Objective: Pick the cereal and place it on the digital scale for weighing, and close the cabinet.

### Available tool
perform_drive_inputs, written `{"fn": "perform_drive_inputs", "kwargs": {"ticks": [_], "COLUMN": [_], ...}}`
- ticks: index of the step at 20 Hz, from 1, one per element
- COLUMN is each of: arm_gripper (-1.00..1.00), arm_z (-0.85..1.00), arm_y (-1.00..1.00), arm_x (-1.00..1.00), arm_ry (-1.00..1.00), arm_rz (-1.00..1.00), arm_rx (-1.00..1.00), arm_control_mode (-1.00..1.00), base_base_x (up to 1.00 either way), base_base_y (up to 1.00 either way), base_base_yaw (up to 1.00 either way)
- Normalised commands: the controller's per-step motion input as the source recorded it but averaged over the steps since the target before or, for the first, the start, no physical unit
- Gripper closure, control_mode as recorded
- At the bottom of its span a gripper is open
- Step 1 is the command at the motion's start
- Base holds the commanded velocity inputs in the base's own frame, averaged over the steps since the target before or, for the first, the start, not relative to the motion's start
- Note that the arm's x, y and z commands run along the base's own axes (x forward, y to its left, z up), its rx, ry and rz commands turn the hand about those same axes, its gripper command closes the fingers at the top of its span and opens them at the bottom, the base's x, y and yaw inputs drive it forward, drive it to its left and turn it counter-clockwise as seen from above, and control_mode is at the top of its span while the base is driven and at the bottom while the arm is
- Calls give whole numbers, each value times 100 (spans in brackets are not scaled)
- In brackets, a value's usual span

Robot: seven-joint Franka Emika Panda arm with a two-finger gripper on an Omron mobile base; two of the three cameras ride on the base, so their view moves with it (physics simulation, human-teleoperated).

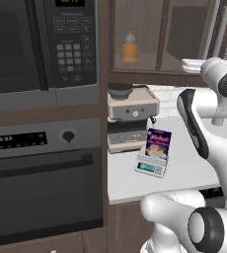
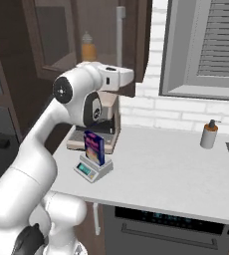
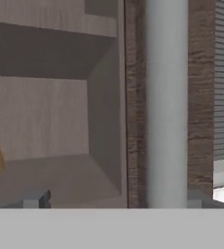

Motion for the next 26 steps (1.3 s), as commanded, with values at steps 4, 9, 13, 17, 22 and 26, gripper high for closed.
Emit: {"fn": "perform_drive_inputs", "kwargs": {"ticks": [4, 9, 13, 17, 22, 26], "arm_gripper": [-100, -100, -100, -100, -100, -100], "arm_z": [0, 0, 0, -1, -1, 0], "arm_y": [0, 0, 0, 0, 0, 0], "arm_x": [100, 100, 88, 88, 46, 0], "arm_ry": [11, 11, 6, 4, 0, 0], "arm_rz": [0, 0, 0, 0, 0, 0], "arm_rx": [0, 0, 0, 0, 0, 0], "arm_control_mode": [-100, -100, -100, -100, -100, -100], "base_base_x": [0, 0, 0, 0, 0, 0], "base_base_y": [0, 0, 0, 0, 0, 0], "base_base_yaw": [0, 0, 0, 0, 0, 0]}}
